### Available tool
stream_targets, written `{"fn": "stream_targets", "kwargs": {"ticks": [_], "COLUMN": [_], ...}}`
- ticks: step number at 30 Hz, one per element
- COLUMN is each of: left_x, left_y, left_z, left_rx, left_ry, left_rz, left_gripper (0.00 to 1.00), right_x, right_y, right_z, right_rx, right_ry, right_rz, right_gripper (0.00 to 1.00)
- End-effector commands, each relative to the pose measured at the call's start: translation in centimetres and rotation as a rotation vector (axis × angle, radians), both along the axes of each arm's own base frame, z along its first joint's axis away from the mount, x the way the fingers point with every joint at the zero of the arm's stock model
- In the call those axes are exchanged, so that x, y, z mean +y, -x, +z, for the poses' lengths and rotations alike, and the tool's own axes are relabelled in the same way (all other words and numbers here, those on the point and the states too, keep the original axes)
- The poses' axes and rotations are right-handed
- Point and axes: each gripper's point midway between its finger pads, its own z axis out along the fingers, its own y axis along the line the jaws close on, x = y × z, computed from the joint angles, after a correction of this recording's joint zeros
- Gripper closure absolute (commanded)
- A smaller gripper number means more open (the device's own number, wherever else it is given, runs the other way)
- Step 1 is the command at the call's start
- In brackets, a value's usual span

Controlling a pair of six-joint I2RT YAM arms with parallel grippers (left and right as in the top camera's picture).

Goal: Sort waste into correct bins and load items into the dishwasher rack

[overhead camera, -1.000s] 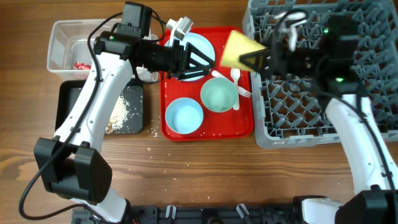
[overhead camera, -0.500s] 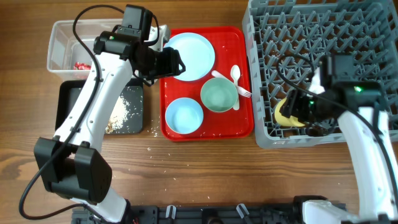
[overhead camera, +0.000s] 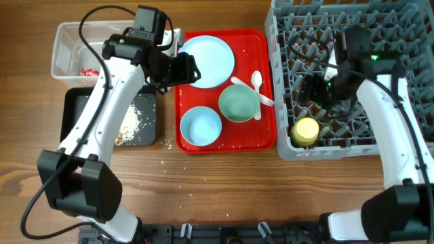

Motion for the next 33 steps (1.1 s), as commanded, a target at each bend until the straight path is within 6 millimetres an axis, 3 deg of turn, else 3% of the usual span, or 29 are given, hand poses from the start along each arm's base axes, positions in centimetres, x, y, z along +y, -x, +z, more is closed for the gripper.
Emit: {"fn": "stream_targets", "kwargs": {"ticks": [1,3,5,7,8,12,14,15,17,18,21,23,27,30,33], "left_x": [2.0,4.8,7.6,11.7,12.5,16.9,18.1,18.2,18.1,18.1,18.1,18.1,18.1,18.1,18.1], "left_y": [-0.7,-1.0,-0.9,-0.4,-0.1,0.3,0.4,0.4,0.7,1.1,1.0,1.0,1.0,1.0,1.0], "left_z": [1.4,3.4,4.6,4.6,4.4,4.0,4.0,4.0,3.8,3.6,3.7,3.7,3.7,3.7,3.7], "left_rx": [-0.035,-0.073,-0.094,-0.072,-0.056,-0.027,-0.026,-0.025,-0.013,0.009,0.004,0.004,0.004,0.004,0.005], "left_ry": [-0.003,0.002,-0.012,-0.06,-0.064,-0.104,-0.104,-0.104,-0.105,-0.106,-0.106,-0.106,-0.106,-0.106,-0.106], "left_rz": [0.046,0.116,0.184,0.286,0.308,0.42,0.45,0.453,0.452,0.451,0.45,0.45,0.45,0.45,0.45], "left_gripper": [0.4,0.4,0.4,0.39,0.39,0.37,0.29,0.0,0.0,0.0,0.0,0.0,0.0,0.0,0.0], "right_x": [7.4,12.5,15.3,18.6,19.3,23.0,24.2,24.7,24.7,24.6,24.6,24.6,23.8,19.9,15.2], "right_y": [-1.0,-0.8,-0.5,-0.1,0.0,2.0,3.1,3.9,4.4,4.5,4.5,4.4,3.0,1.6,0.1], "right_z": [2.5,1.7,0.2,-1.9,-2.8,-9.3,-11.9,-13.5,-14.8,-15.3,-15.3,-14.1,-7.4,-0.9,1.6], "right_rx": [-0.118,-0.124,-0.101,-0.074,-0.056,0.109,0.162,0.197,0.229,0.24,0.239,0.22,0.034,-0.125,-0.186], "right_ry": [-0.187,-0.22,-0.184,-0.164,-0.162,-0.142,-0.116,-0.095,-0.076,-0.069,-0.069,-0.075,-0.08,-0.063,-0.036], "right_rz": [0.207,0.249,0.218,0.229,0.229,0.269,0.279,0.296,0.295,0.293,0.294,0.312,0.334,0.266,0.216], "right_gripper": [0.21,0.24,0.27,0.32,0.35,0.49,0.52,0.55,0.55,0.66,0.96,0.96,0.96,0.96,0.96]}}
